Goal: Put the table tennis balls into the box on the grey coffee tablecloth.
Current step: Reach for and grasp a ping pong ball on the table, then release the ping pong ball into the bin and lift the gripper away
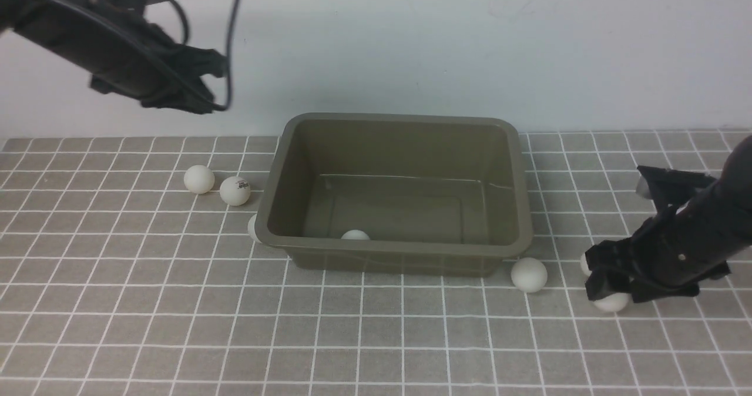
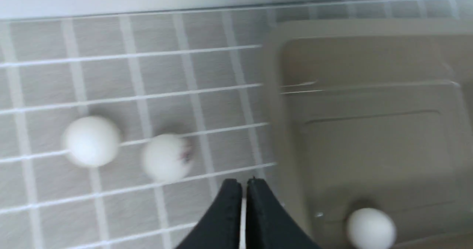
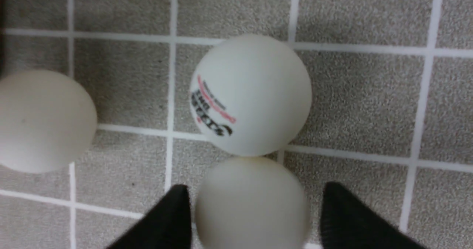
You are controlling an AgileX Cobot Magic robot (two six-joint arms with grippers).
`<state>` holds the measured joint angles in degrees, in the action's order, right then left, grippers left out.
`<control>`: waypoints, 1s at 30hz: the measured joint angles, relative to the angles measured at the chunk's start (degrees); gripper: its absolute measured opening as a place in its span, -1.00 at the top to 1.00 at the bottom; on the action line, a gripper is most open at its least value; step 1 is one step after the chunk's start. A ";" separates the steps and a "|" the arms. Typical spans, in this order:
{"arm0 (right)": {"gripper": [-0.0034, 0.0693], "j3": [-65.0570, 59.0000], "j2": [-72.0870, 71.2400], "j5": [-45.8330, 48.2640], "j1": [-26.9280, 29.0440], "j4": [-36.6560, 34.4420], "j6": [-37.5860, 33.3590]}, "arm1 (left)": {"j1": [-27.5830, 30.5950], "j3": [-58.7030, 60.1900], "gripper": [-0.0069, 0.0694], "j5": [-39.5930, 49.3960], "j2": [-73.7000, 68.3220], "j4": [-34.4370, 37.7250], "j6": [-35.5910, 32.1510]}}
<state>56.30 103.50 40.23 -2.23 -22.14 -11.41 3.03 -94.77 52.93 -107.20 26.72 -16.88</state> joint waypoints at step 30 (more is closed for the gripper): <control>-0.66 37.42 5.36 21.60 -14.53 -1.84 3.47 | 4.34 0.00 -0.50 -12.76 -15.43 -0.23 -1.26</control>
<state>93.73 108.86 61.83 -16.76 -23.98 -7.94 7.37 -94.77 40.18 -122.63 26.49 -18.14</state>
